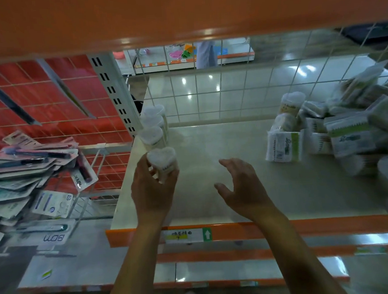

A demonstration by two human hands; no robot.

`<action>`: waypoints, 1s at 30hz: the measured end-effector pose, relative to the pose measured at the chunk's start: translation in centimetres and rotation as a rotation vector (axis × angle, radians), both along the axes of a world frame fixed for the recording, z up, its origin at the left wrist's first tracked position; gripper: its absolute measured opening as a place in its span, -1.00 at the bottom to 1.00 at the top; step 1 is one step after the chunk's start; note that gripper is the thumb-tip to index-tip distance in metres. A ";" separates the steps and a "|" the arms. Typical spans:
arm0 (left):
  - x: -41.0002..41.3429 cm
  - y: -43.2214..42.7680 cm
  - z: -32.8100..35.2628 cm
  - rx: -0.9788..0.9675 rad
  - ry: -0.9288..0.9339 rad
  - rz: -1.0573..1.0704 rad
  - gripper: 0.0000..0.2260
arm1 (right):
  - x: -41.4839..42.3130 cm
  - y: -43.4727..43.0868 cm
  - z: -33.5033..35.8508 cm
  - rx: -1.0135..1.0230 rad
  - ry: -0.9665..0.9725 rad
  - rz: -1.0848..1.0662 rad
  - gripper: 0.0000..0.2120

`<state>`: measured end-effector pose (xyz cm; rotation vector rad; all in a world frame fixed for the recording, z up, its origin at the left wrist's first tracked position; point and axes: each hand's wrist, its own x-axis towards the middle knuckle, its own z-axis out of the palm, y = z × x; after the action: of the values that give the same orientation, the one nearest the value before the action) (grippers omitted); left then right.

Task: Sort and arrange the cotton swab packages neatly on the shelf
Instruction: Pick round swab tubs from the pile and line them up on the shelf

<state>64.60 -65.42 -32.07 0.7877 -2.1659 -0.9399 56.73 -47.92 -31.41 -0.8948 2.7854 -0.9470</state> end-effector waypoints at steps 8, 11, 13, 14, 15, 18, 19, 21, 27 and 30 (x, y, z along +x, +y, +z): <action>-0.6 -2.8 -1.4 0.021 0.080 0.019 -0.52 | 0.3 -0.8 -0.6 0.103 0.009 -0.120 -0.43; -0.9 -3.3 -1.7 0.017 0.081 0.008 -0.54 | 0.4 -1.2 -0.6 0.117 -0.003 -0.151 -0.42; -1.1 -3.5 -1.8 0.000 0.080 -0.003 -0.53 | 0.6 -1.4 -0.8 0.127 -0.025 -0.151 -0.41; -1.2 -3.6 -1.8 -0.003 0.082 -0.011 -0.53 | 0.6 -1.5 -0.8 0.136 -0.037 -0.149 -0.40; -1.4 -3.7 -1.9 -0.006 0.084 -0.020 -0.52 | 0.7 -1.6 -0.9 0.141 -0.047 -0.148 -0.40; -1.8 -4.0 -2.1 -0.014 0.085 -0.018 -0.50 | 0.8 -1.8 -1.0 0.128 -0.085 -0.149 -0.42; -1.9 -4.1 -2.1 -0.018 0.086 -0.010 -0.49 | 0.7 -1.9 -1.0 0.118 -0.097 -0.150 -0.42; -2.1 -4.3 -2.3 -0.036 0.087 0.000 -0.49 | 0.6 -2.0 -1.0 0.096 -0.108 -0.155 -0.43; -2.5 -4.6 -2.4 -0.029 0.104 -0.011 -0.45 | 0.4 -2.0 -1.1 0.061 -0.110 -0.164 -0.46; -2.6 -4.7 -2.4 -0.027 0.101 -0.017 -0.44 | 0.2 -1.9 -1.1 0.050 -0.117 -0.167 -0.46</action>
<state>61.95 -70.07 -34.48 0.6954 -2.0963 -0.9374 56.96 -49.87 -32.54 -0.5877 2.8026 -0.9135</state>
